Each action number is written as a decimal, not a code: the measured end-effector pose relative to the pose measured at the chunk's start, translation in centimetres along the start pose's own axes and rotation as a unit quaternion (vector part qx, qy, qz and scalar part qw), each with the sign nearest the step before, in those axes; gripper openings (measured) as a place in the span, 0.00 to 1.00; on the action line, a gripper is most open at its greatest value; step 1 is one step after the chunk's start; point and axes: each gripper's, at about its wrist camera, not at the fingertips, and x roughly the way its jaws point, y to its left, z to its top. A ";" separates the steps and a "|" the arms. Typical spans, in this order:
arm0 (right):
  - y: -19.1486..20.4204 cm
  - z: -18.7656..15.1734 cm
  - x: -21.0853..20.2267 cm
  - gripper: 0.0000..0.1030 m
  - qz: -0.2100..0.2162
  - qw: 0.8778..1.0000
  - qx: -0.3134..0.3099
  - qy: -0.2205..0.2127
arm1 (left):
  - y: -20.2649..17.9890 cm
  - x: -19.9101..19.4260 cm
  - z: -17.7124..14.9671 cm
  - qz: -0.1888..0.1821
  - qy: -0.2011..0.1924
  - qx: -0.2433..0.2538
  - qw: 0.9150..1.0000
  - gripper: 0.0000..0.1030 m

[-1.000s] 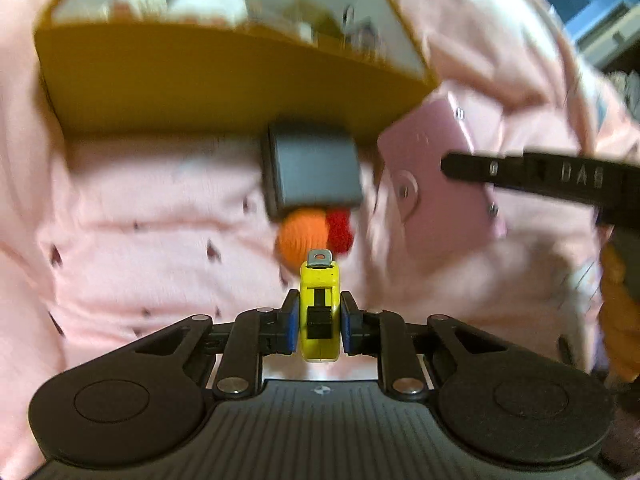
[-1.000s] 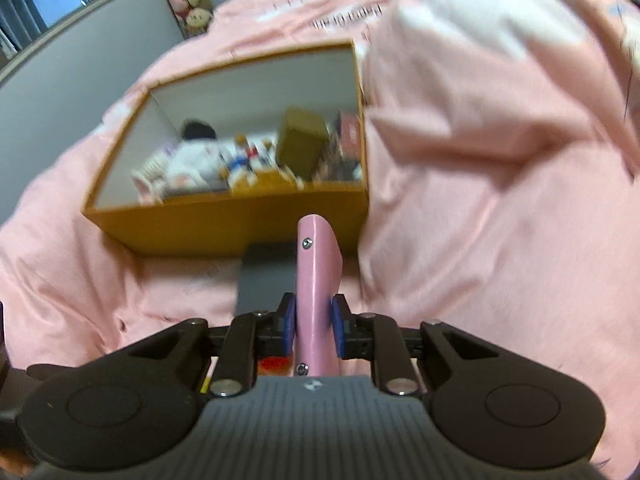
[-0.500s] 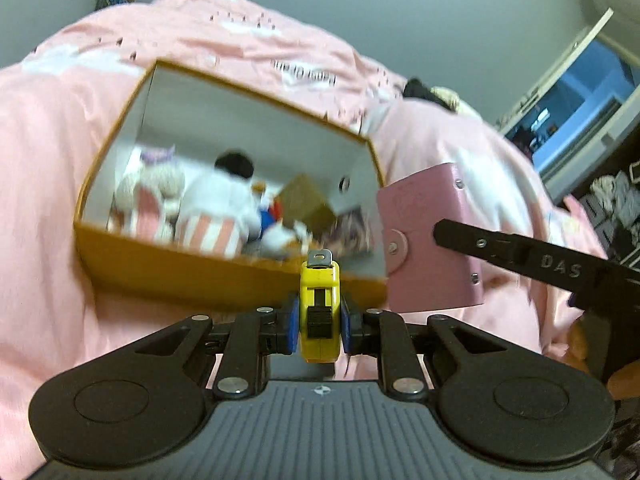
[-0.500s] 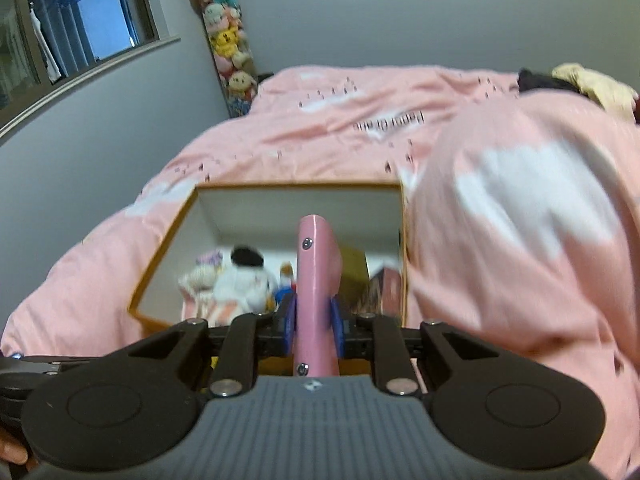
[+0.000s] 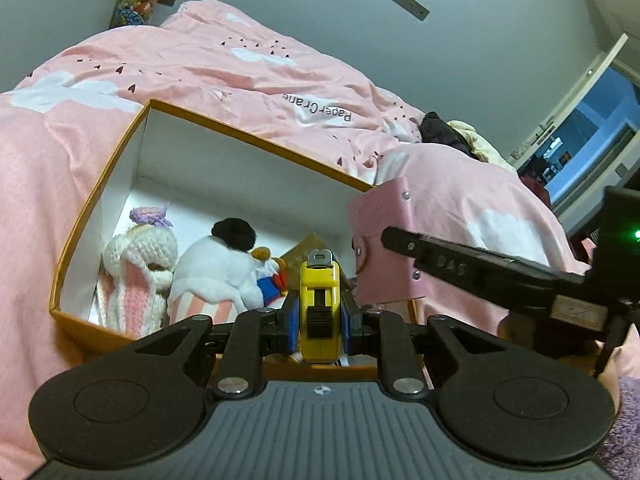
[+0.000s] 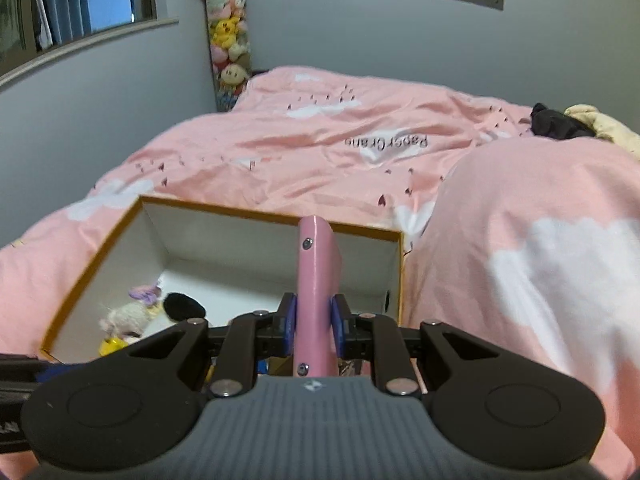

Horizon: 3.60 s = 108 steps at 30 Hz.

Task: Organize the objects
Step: 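Lower the tape measure and pink case into the box, then lower the tape measure with the left tool while the right tool lowers the pink case into the box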

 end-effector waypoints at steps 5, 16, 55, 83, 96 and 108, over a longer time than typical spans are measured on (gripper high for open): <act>-0.3 -0.3 2.4 0.19 -0.008 1.000 -0.014 0.011 | 0.9 1.0 0.9 0.008 0.001 -0.009 1.000 0.21; -2.6 0.8 3.5 0.18 -0.009 1.000 0.018 -0.012 | 2.1 2.6 2.6 0.025 0.001 -0.015 1.000 0.21; -3.0 -1.2 2.8 0.18 -0.047 0.999 0.018 -0.005 | 1.3 3.8 3.2 0.019 0.020 -0.008 1.000 0.21; -4.5 1.5 5.6 0.18 -0.049 0.997 0.065 -0.004 | 0.1 5.5 5.4 0.013 0.016 0.021 1.000 0.21; -6.1 0.2 3.1 0.25 -0.037 0.992 0.102 -0.059 | -2.2 10.9 7.9 0.029 0.027 0.092 0.995 0.21; -7.2 -1.4 2.5 0.24 -0.033 0.987 0.127 -0.094 | -3.9 17.5 7.5 0.054 0.064 0.145 0.986 0.22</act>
